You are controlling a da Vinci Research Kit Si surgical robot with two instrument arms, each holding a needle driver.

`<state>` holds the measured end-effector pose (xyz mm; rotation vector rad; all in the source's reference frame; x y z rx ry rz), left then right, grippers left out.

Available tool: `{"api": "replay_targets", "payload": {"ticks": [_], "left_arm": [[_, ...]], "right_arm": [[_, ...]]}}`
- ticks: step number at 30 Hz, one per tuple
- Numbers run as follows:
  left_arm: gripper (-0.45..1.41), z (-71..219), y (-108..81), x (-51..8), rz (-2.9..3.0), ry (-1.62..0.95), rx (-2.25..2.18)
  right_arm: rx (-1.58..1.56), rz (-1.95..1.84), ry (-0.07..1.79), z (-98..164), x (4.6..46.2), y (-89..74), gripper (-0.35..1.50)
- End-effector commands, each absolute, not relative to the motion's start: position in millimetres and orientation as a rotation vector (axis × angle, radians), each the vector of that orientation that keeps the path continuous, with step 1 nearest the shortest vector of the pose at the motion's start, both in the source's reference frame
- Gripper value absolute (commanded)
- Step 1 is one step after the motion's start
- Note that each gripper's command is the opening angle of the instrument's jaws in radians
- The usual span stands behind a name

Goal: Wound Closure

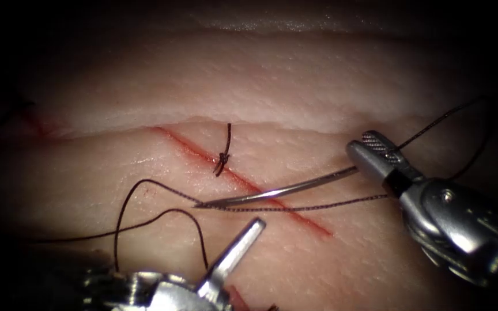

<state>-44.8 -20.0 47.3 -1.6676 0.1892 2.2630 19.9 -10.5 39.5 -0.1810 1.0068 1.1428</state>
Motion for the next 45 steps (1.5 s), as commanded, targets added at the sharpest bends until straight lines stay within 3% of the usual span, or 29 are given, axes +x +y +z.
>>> {"api": "replay_targets", "payload": {"ticks": [1, 9, 19, 31, 45], "left_arm": [[1.00, 47, -20.8, -45.4, 2.271, 0.164, -1.694], [0.88, 42, -24.7, -41.2, 2.222, -0.148, -1.878], [0.78, 42, -16.5, -33.1, 2.226, -0.127, -1.672], [0.76, 47, -5.5, -34.9, 2.134, -0.074, -1.575], [0.76, 57, -4.3, -38.5, 2.187, -0.658, -1.416]], "right_arm": [[-0.200, 1.123, 0.998, 40, 20.0, -9.8, -0.35], [-0.265, 1.050, 0.984, 40, 17.7, -9.4, -0.35], [-0.419, 0.927, 1.007, 37, 16.8, -9.0, -0.35], [-0.477, 0.658, 1.088, 36, 18.0, -8.8, -0.35], [-0.534, 0.348, 1.087, 35, 21.1, -7.7, -0.35]]}}
